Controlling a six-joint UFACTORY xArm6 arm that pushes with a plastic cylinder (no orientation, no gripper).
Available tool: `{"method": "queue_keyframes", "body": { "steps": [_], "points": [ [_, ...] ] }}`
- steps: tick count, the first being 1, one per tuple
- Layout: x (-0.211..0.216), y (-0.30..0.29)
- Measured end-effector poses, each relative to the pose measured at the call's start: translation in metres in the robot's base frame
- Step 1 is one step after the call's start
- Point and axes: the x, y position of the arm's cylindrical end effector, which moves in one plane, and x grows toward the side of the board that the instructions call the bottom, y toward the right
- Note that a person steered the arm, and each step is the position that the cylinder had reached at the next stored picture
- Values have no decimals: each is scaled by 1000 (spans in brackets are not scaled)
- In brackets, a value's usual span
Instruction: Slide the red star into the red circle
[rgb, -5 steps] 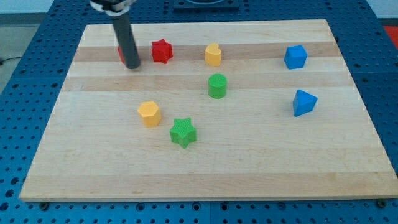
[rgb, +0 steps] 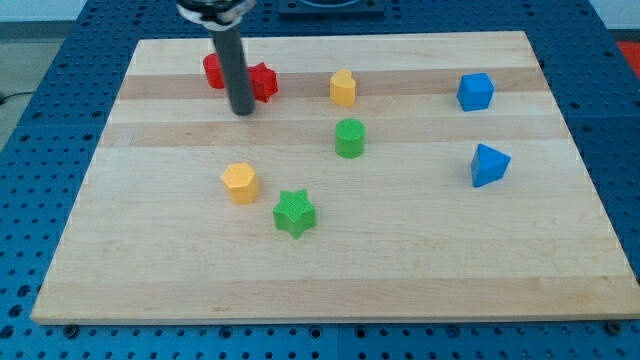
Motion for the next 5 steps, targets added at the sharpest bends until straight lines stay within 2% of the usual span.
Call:
{"method": "queue_keyframes", "body": {
  "steps": [1, 3, 5],
  "points": [
    [-2, 17],
    [-34, 31],
    [-37, -47]
  ]
}}
